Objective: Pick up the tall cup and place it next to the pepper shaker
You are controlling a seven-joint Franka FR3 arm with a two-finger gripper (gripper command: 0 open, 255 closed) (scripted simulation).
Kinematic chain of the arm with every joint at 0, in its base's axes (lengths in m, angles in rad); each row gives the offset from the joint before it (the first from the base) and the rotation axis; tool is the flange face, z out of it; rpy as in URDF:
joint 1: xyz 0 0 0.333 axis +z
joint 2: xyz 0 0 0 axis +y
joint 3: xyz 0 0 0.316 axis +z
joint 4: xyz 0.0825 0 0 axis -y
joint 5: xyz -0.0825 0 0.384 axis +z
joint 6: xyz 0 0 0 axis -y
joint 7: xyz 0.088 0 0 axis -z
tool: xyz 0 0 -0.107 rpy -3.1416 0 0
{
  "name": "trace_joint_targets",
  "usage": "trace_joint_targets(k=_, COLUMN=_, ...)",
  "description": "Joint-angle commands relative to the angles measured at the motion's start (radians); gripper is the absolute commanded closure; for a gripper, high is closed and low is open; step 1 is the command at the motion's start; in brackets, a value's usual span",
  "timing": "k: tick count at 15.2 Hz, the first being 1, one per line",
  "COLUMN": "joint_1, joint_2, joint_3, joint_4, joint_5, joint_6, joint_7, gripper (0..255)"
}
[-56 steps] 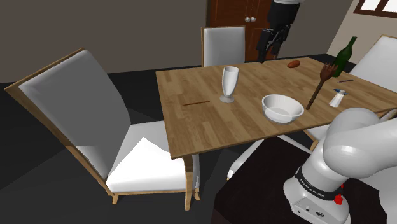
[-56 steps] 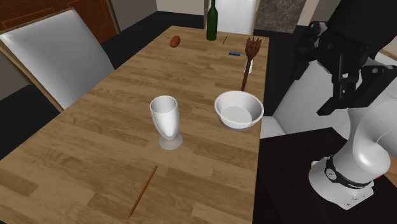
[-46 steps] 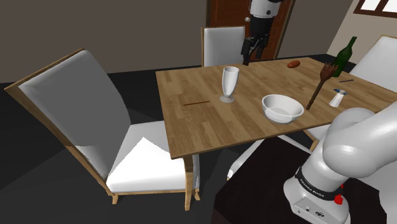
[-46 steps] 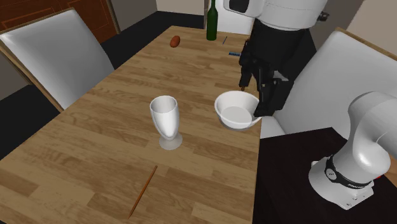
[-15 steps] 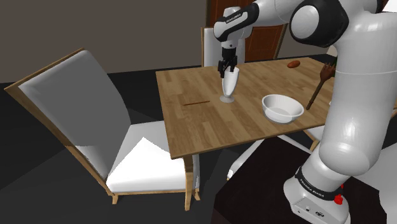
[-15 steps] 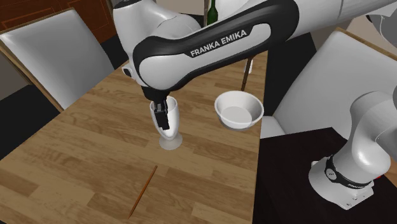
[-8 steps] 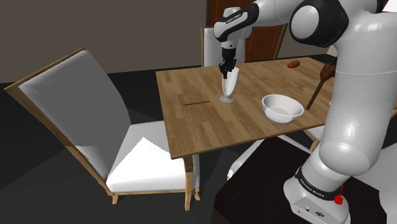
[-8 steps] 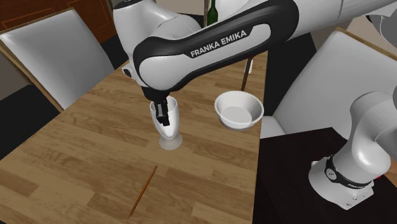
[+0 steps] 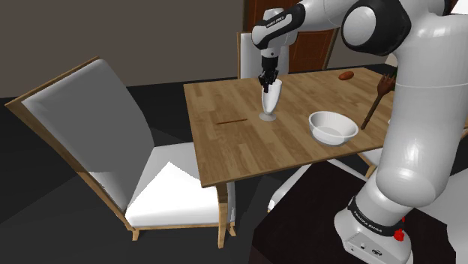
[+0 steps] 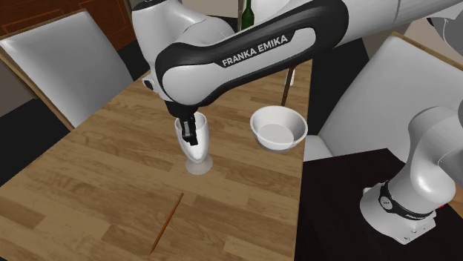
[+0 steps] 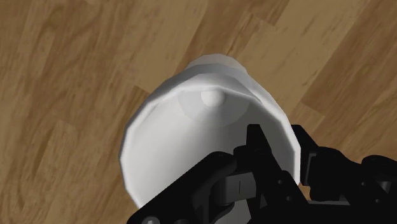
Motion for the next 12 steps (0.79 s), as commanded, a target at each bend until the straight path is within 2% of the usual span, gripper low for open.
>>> trace_joint_targets(k=1, joint_1=0.0, joint_2=-0.004, joint_3=-0.001, joint_4=0.008, joint_5=-0.001, joint_6=-0.012, joint_7=0.001, gripper=255)
trace_joint_targets(k=12, joint_1=-0.001, joint_2=-0.032, joint_3=-0.006, joint_4=0.118, joint_5=-0.012, joint_6=-0.148, joint_7=0.005, gripper=255)
